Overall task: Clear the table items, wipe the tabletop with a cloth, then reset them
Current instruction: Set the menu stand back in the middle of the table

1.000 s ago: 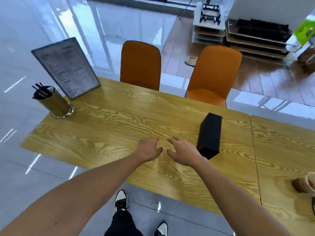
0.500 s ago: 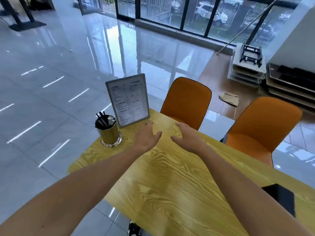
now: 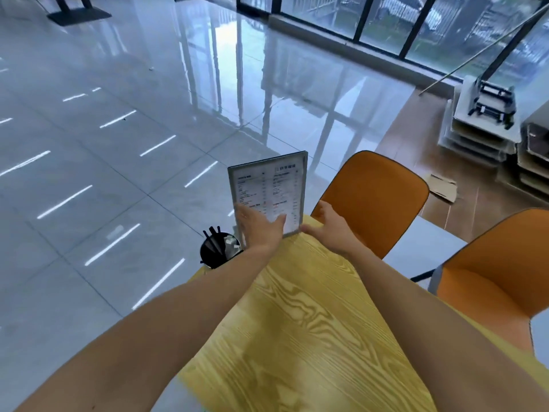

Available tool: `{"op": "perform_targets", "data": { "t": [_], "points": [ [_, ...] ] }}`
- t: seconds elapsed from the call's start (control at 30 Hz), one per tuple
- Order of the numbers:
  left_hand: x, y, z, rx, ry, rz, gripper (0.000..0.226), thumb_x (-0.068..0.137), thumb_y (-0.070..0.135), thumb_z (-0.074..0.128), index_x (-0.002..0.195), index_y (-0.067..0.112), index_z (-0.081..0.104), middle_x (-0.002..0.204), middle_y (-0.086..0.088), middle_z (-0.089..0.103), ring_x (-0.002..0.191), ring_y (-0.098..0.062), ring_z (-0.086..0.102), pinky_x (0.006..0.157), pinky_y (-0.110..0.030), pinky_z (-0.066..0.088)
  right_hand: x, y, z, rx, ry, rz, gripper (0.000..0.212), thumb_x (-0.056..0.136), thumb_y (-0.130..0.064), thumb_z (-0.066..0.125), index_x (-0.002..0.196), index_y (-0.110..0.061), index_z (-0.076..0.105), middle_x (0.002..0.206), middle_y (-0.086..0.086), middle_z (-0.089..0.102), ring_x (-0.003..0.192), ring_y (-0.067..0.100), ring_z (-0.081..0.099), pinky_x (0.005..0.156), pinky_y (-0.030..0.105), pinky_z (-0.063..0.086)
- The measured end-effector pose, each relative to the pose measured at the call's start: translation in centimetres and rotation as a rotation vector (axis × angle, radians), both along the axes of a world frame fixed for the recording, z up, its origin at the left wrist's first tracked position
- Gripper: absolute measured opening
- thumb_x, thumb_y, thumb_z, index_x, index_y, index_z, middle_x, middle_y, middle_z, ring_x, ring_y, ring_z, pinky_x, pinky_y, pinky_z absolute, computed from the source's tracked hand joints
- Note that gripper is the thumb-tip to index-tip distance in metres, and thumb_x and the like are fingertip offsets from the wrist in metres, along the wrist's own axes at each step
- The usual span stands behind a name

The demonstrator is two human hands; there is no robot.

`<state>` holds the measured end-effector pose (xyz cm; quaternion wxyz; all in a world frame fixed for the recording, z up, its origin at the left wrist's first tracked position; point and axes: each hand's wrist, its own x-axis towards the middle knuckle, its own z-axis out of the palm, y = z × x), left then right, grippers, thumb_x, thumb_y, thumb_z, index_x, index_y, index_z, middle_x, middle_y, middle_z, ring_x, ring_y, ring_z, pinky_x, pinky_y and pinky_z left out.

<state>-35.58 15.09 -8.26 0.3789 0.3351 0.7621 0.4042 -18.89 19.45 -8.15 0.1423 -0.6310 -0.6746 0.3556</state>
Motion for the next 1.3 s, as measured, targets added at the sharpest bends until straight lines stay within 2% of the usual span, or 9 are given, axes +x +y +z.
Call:
{"op": "perform_targets", "data": {
  "t": [0.17,0.4,0.53,0.6,0.7,0.83,0.93,1.03,1.3],
  "points": [
    [0.2,3.4,-2.8,-0.155,-0.237,0.204,0.122,0.089,0.033,0.075,0.155,0.011,-0.025,0.167,-0.018,-0.016,0.156,-0.033,-0.003,0.124,-0.056,0.015,-1.4,4.7,-3.3,-0.082,0.130,-0.112,0.096,0.085,-0.040,0.079,0.157,-0.017,0.021,0.160,0.009,0.036,0.142,0.029,0.039,0.109,0.047,0.041],
    [-0.1,7.3,-6.2,-0.142,-0.238,0.373,0.122,0.086,0.031,0.079,0.158,0.013,-0.018,0.167,-0.019,-0.011,0.156,-0.034,-0.006,0.126,-0.049,0.009,-2.6,10.0,-7.5,-0.180,0.267,-0.227,0.099,0.086,-0.031,0.079,0.159,-0.018,0.015,0.164,0.007,0.029,0.145,0.030,0.034,0.110,0.047,0.041],
    [-0.6,8.5,-7.7,-0.079,-0.186,0.411,0.114,0.085,0.026,0.081,0.159,0.008,-0.003,0.168,-0.019,0.006,0.156,-0.034,0.004,0.126,-0.047,0.013,-3.3,11.3,-9.2,-0.221,0.398,-0.215,0.079,0.088,-0.022,0.077,0.153,-0.018,0.032,0.148,-0.005,0.050,0.130,0.021,0.051,0.093,0.031,0.048],
    [-0.9,8.7,-8.4,-0.060,-0.170,0.427,0.107,0.082,0.022,0.083,0.157,0.006,0.009,0.162,-0.020,0.021,0.151,-0.036,0.022,0.121,-0.050,0.027,-3.6,11.6,-9.8,-0.239,0.473,-0.215,0.064,0.088,-0.014,0.076,0.143,-0.018,0.045,0.128,-0.010,0.061,0.111,0.012,0.059,0.092,0.034,0.054],
    [-1.0,8.7,-9.1,-0.071,-0.104,0.447,0.096,0.079,0.021,0.085,0.150,0.007,0.023,0.149,-0.018,0.035,0.138,-0.038,0.039,0.111,-0.052,0.040,-3.9,11.7,-10.3,-0.225,0.515,-0.257,0.052,0.089,-0.012,0.075,0.135,-0.014,0.051,0.120,-0.006,0.064,0.110,0.015,0.061,0.094,0.039,0.054],
    [-1.3,8.5,-9.8,-0.084,0.045,0.370,0.072,0.084,0.024,0.081,0.135,0.011,0.032,0.136,-0.017,0.039,0.127,-0.037,0.043,0.098,-0.049,0.044,-3.1,10.7,-10.8,-0.092,0.436,-0.274,0.036,0.093,-0.020,0.072,0.123,-0.015,0.054,0.120,-0.001,0.066,0.113,0.021,0.063,0.091,0.042,0.056],
    [-1.3,7.9,-9.9,-0.070,0.127,0.290,0.061,0.084,0.025,0.081,0.123,0.011,0.037,0.125,-0.016,0.043,0.117,-0.036,0.049,0.092,-0.048,0.047,-1.4,8.8,-11.1,-0.061,0.419,-0.305,0.036,0.091,-0.024,0.074,0.121,-0.014,0.056,0.121,0.000,0.067,0.111,0.020,0.064,0.094,0.046,0.056],
    [-0.3,6.6,-9.4,-0.049,0.172,0.195,0.062,0.077,0.031,0.087,0.114,0.011,0.041,0.114,-0.013,0.047,0.109,-0.036,0.052,0.081,-0.044,0.048,1.1,6.4,-10.9,-0.031,0.406,-0.358,0.038,0.090,-0.025,0.075,0.121,-0.012,0.059,0.119,-0.001,0.068,0.108,0.019,0.065,0.093,0.048,0.056],
    [7.7,1.0,-7.6,0.003,0.157,-0.037,0.067,0.063,0.041,0.093,0.106,0.011,0.051,0.107,-0.012,0.061,0.098,-0.033,0.063,0.076,-0.052,0.057,11.4,-3.1,-9.8,0.077,0.330,-0.552,0.035,0.087,-0.032,0.077,0.113,-0.015,0.062,0.110,-0.005,0.070,0.098,0.014,0.067,0.081,0.041,0.059]
  ]
}}
